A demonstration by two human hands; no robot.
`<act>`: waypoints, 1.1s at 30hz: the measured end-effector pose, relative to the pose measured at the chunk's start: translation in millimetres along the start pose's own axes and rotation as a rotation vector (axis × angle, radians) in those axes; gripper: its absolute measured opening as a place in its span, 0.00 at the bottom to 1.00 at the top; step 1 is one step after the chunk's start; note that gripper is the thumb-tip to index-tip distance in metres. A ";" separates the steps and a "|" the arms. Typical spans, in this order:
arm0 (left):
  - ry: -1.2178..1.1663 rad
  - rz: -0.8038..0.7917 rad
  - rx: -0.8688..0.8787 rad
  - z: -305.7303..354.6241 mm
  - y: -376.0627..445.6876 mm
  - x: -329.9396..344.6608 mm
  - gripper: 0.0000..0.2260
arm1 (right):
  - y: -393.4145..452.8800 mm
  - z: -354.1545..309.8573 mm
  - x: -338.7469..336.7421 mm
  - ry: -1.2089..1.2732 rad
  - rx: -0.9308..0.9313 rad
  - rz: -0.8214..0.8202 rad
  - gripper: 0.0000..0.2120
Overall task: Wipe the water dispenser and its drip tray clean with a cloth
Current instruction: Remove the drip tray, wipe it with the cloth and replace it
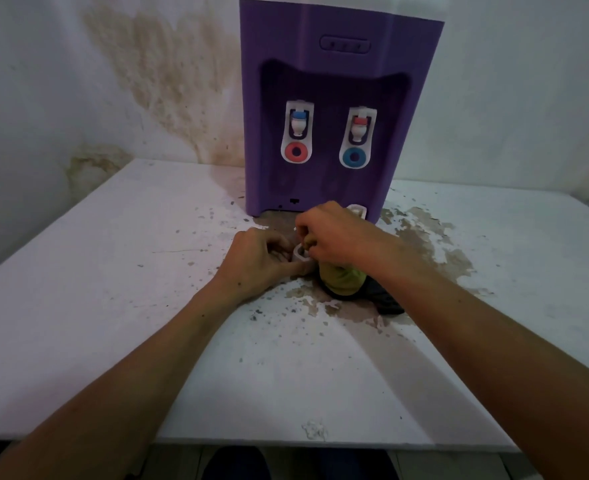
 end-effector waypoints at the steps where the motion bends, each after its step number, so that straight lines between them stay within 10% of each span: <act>1: 0.000 0.003 0.004 1.2 -0.3 -0.3 0.17 | -1.8 1.4 -1.7 0.009 0.002 0.019 0.10; 26: -0.020 -0.020 0.004 1.6 -1.9 1.3 0.18 | 2.5 18.5 -9.3 0.138 0.186 -0.081 0.09; 33: 0.016 -0.035 0.032 2.9 1.4 0.9 0.14 | 0.5 8.9 -8.5 0.022 0.104 0.118 0.10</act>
Point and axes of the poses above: each hand's wrist, its own y-axis towards the middle knuckle, its own x-axis out of the palm, z = x × y, the point moved 8 cm from there along y, towards the middle knuckle, and after that the axes turned 14 degrees about -x, right-handed, at the moved point
